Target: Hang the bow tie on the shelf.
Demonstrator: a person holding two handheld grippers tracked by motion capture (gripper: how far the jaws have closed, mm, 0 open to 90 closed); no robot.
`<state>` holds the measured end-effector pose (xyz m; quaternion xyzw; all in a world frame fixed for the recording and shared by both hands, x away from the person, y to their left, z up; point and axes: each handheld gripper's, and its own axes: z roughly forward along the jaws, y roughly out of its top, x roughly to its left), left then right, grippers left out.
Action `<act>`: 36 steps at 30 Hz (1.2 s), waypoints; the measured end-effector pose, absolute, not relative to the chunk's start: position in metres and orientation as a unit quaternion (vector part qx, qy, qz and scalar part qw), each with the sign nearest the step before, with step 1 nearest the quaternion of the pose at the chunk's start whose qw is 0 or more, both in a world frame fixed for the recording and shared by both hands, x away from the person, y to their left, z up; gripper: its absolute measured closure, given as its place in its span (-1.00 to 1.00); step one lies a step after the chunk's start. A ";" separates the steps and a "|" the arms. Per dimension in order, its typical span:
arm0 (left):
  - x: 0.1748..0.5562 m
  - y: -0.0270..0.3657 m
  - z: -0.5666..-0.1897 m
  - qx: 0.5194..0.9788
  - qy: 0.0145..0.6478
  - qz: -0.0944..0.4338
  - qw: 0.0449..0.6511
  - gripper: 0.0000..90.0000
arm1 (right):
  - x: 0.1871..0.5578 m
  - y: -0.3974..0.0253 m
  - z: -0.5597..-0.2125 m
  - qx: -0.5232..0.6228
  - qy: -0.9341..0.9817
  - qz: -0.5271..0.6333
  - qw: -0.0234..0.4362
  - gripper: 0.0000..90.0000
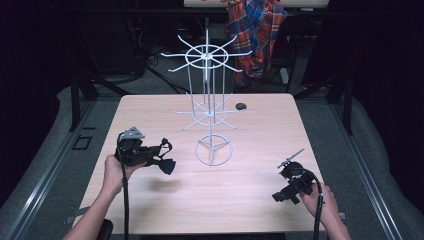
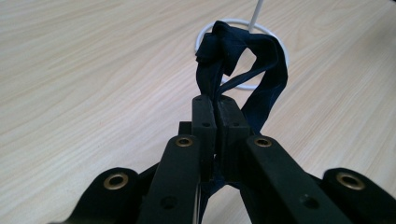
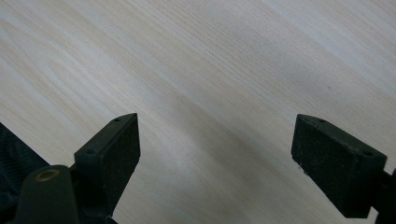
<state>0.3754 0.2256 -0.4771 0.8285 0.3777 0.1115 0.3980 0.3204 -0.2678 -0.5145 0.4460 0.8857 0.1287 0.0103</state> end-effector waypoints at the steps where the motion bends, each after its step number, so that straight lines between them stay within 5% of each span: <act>1: 0.376 0.226 -0.477 0.826 0.377 0.116 0.403 0.94 | 0.320 -0.268 -0.515 0.446 0.886 0.129 0.010 -0.66; 36: 0.400 0.229 -0.446 0.766 0.369 0.140 0.507 0.94 | 0.321 -0.266 -0.518 0.453 0.882 0.133 0.003 -0.66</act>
